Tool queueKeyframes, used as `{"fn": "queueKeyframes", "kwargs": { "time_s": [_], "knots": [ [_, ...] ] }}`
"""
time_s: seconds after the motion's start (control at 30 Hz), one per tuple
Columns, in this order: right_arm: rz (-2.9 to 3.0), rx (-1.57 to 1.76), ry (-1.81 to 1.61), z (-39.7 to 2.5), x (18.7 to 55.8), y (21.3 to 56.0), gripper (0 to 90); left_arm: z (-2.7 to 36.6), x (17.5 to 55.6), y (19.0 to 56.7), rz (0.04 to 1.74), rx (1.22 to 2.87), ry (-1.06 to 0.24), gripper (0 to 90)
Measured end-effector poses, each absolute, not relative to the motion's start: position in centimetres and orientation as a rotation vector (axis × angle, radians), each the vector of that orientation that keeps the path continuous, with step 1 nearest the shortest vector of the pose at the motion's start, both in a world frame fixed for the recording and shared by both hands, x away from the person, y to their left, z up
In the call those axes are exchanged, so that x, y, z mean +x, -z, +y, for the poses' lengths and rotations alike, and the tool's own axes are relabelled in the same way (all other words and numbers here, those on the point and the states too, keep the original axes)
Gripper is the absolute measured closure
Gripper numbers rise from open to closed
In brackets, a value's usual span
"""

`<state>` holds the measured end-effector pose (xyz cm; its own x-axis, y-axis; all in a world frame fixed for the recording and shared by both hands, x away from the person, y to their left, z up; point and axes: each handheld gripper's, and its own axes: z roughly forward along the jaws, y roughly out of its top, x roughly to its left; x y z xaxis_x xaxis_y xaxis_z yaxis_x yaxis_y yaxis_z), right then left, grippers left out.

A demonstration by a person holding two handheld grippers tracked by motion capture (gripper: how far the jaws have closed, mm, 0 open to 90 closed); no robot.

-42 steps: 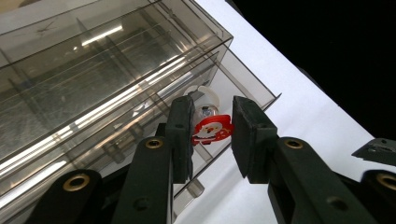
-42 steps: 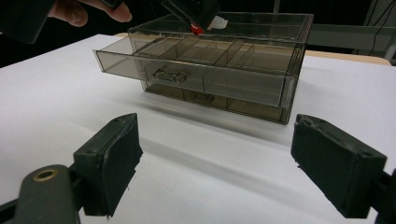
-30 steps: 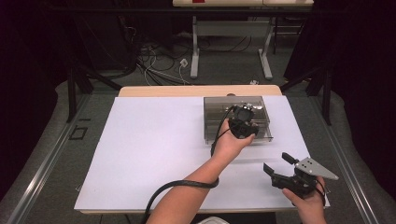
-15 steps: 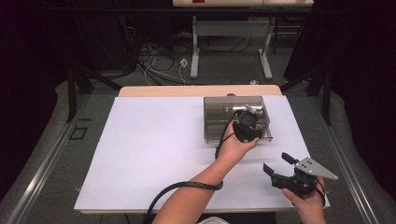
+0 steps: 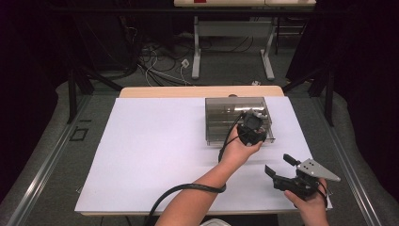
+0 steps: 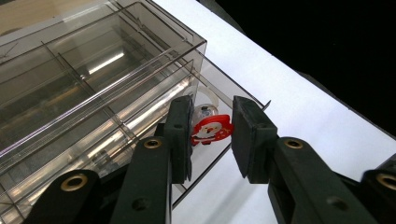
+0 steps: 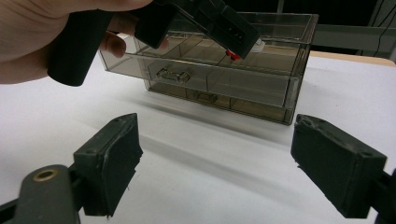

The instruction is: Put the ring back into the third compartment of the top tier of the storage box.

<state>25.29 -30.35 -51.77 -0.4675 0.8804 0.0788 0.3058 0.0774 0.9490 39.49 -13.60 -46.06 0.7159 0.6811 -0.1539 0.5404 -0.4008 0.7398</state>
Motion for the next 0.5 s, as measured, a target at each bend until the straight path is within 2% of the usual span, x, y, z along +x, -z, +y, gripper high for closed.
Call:
{"fn": "queueKeyframes", "kwargs": {
  "time_s": [0.13,0.5],
  "knots": [
    [1.829,1.169,-1.399,-30.34,25.31,51.77,15.0,-13.59,39.57,46.09,0.913,2.102,-0.225,67.8],
    [1.833,1.180,-1.397,-30.47,25.38,51.79,15.1,-13.42,39.66,46.00,0.898,2.086,-0.235,55.8]
  ]
}}
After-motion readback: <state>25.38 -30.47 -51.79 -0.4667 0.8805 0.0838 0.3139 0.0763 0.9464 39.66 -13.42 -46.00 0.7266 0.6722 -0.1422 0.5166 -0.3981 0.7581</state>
